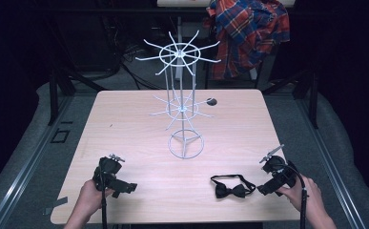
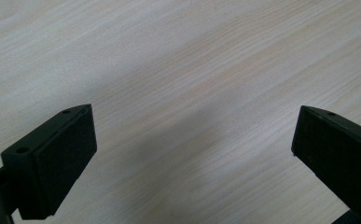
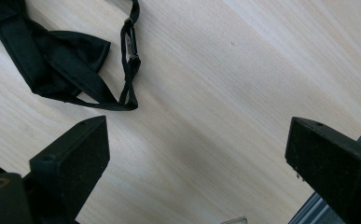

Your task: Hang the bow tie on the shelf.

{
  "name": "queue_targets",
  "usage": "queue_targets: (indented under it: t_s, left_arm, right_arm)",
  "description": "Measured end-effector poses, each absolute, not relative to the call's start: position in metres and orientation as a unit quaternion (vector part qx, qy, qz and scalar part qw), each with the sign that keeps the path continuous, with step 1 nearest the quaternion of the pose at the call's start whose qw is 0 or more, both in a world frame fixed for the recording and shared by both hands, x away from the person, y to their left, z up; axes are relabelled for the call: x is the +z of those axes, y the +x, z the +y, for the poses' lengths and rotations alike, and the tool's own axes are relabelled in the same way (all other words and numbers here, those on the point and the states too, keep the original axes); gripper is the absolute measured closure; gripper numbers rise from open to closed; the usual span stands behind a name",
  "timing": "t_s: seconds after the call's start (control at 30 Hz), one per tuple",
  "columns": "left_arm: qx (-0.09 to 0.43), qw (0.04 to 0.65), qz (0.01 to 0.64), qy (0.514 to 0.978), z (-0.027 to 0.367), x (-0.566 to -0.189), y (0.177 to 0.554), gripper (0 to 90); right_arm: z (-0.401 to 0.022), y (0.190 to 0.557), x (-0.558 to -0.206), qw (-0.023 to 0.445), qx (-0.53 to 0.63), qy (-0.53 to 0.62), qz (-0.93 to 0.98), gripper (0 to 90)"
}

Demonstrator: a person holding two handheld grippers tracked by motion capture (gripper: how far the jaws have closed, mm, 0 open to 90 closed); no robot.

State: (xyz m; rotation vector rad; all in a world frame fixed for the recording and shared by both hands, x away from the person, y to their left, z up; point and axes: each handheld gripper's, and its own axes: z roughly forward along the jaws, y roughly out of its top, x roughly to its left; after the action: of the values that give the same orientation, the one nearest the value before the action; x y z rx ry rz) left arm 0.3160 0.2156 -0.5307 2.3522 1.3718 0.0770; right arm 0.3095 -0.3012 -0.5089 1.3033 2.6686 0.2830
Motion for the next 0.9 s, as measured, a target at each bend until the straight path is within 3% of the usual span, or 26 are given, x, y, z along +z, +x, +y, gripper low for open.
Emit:
queue_targets:
  t_s: [0.7,0.9]
  left_arm:
    - [0.03,0.208,0.491,0.845,0.215,-0.53,0.315,0.0]
    - [0.025,0.208,0.486,0.849,0.212,-0.531,0.317,0.0]
  right_arm:
    - [-0.279,0.302,-0.491,0.097,0.143,0.399,0.9,6.5]
    - [-0.266,0.299,-0.491,0.083,0.17,0.387,0.902,6.5]
